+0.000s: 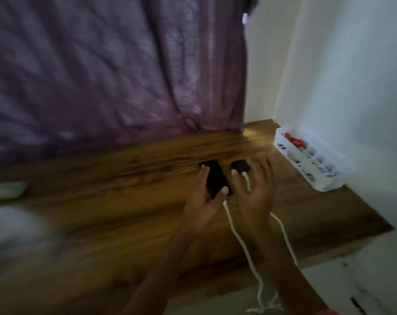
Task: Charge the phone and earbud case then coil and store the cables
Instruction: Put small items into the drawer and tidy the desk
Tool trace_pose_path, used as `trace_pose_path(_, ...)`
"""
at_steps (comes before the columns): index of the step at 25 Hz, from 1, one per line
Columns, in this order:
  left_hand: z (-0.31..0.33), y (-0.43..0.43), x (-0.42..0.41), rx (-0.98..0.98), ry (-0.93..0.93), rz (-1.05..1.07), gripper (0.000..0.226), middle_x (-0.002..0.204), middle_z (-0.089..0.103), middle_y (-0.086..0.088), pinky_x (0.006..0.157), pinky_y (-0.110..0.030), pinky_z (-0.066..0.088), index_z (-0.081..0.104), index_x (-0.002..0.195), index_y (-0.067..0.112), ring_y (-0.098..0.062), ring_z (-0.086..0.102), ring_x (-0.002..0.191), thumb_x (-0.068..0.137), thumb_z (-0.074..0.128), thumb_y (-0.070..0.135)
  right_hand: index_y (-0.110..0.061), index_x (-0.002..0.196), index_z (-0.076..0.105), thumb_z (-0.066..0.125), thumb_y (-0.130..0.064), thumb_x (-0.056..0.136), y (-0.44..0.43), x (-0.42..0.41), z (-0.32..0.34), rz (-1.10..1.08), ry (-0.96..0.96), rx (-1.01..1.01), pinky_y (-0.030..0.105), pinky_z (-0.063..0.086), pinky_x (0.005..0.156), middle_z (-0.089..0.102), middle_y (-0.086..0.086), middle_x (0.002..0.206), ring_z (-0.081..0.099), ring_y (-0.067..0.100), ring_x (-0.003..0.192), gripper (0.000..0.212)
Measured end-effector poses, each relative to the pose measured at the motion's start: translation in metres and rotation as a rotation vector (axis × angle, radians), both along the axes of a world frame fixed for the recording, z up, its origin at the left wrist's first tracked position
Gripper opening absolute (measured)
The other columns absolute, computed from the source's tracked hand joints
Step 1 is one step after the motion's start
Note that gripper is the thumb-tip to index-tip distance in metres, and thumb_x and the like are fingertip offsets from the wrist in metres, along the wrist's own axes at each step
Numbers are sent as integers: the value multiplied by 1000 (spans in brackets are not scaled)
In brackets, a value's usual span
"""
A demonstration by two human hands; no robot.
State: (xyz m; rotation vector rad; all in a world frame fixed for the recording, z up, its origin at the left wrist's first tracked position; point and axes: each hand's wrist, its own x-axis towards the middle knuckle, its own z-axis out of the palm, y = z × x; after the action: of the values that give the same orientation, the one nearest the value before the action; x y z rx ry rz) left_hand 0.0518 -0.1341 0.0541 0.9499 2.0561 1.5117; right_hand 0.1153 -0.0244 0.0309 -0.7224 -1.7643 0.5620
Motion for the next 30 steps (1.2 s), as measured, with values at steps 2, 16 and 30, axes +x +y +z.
trace_pose_path(2,4,-71,-17,-17,105,95,72,155,19,-3,113,-41,28,15,146,28,-22,25,140,86,54,41,-6,108,64,59,-36,83,-63,-25,6,82,43,8,35,33,106,57,12,128,39,26,130,39)
trace_pose_path(16,-6,-435,-82,198,37,685,42,128,37,39,104,-24,35,43,122,47,6,36,126,84,59,43,-7,104,66,54,-36,85,-426,-163,-11,649,-5,151,37,37,101,61,13,122,46,27,123,37)
trace_pose_path(30,-117,-590,-97,928,-1293,866,66,123,57,-21,104,-43,37,45,129,-7,-34,50,120,92,41,49,3,121,52,34,-43,97,-583,-129,-89,721,128,-1939,38,42,99,60,22,116,57,31,110,55)
